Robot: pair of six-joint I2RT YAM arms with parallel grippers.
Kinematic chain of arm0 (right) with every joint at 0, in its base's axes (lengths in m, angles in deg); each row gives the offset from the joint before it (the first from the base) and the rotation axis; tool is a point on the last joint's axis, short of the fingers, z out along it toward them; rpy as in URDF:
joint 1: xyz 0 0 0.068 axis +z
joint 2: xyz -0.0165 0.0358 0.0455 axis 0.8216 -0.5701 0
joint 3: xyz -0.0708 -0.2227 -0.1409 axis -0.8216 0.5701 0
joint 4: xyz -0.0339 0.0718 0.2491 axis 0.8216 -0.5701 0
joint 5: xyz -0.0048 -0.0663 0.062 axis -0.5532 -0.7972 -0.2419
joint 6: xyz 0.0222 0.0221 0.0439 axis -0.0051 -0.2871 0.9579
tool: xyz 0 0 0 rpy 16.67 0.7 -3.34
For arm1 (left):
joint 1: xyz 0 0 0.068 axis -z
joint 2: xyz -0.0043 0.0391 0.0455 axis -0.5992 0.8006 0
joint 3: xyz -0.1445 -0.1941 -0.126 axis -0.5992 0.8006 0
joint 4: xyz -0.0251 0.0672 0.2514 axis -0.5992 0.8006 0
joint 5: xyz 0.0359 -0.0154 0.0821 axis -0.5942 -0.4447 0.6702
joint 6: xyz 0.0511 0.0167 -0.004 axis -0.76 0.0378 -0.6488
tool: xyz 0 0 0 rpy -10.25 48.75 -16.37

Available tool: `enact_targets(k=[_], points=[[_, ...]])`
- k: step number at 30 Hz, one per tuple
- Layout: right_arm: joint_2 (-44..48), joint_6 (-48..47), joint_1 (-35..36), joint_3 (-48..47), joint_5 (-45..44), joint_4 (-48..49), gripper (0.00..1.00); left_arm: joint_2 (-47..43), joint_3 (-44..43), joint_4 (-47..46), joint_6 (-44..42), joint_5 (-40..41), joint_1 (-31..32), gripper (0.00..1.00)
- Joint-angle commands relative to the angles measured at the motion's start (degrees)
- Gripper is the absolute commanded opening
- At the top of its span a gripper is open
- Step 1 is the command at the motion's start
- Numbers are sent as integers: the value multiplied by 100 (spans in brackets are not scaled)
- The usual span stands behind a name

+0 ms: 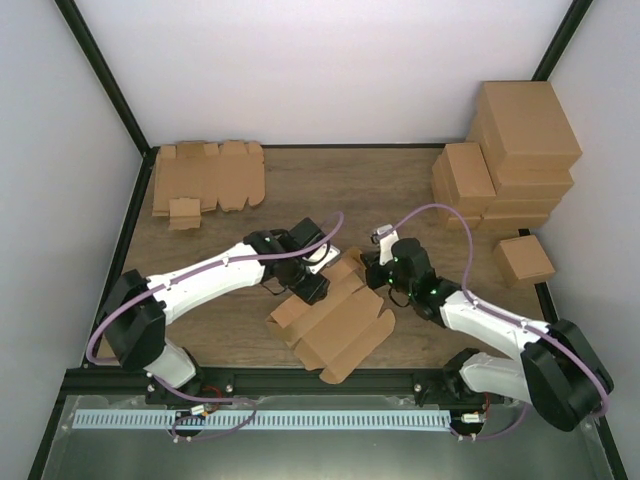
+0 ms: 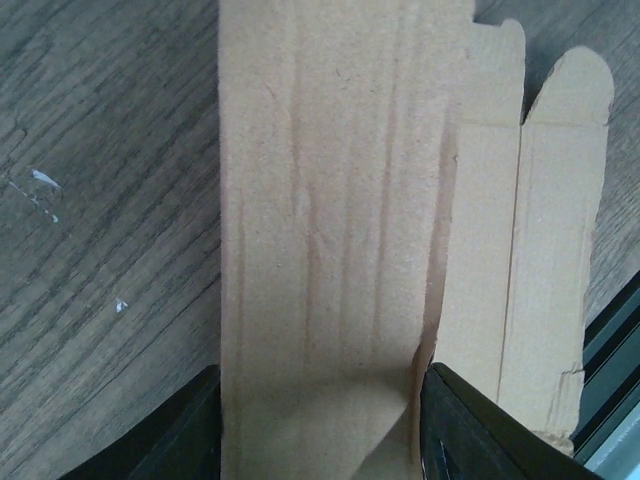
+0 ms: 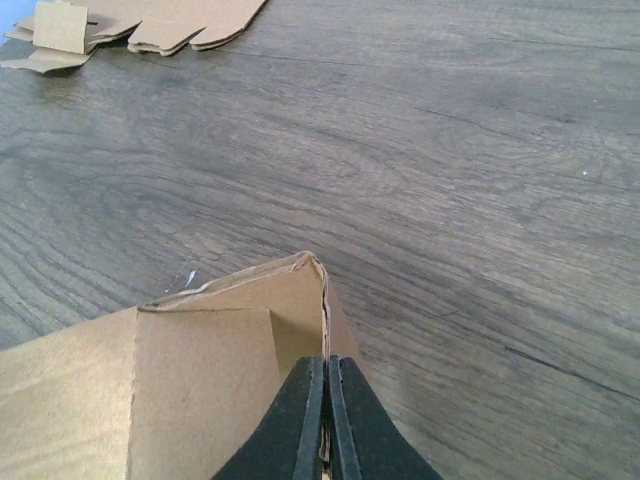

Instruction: Fold the paper box

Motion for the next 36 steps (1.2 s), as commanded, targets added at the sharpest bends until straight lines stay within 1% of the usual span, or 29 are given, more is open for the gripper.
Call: enact_targets(k=[1, 4, 6, 8, 10, 13, 16, 21, 27, 28, 29, 30, 31, 34, 36], points=[[340, 287, 120, -222, -121, -577, 1, -192, 22, -235, 234, 15, -106, 51], [520, 324, 165, -137, -180, -758, 1, -208, -6, -305, 206, -173, -106, 51], [579, 431, 162, -35, -386, -783, 1, -217, -9, -299, 99, -295, -102, 51], [575, 419, 163, 19, -354, -701, 2, -226, -11, -233, -52, -336, -107, 51], [482, 468, 168, -19, -461, -744, 3, -224, -19, -103, -175, -242, -107, 51], [310, 507, 167, -189, -439, -903, 4, -283, 16, 12, -139, 35, -103, 51], [316, 599, 162, -237, -277, -958, 4, -400, 100, -38, -32, 128, -108, 51], [598, 880, 171, -42, 163, -983, 4, -421, 91, -102, 150, 334, -126, 51], [1050, 1086, 180, 330, 672, -792, 6, -451, 155, -336, 10, 9, -114, 50], [1090, 1122, 180, 385, 680, -780, 7, -462, 206, -402, -27, -65, -105, 50], [1121, 1158, 180, 410, 647, -799, 11, -463, 236, -448, -56, -96, -89, 50], [1134, 1214, 182, 420, 584, -843, 17, -459, 262, -459, -60, -57, -79, 50], [1151, 1280, 180, 426, 514, -903, 22, -469, 281, -463, -29, 72, -76, 50], [1199, 1524, 176, 508, 400, -928, 23, -541, 308, -455, 48, 400, -76, 48], [1173, 1779, 184, 633, 351, -814, 23, -593, 286, -446, 31, 399, -80, 48]])
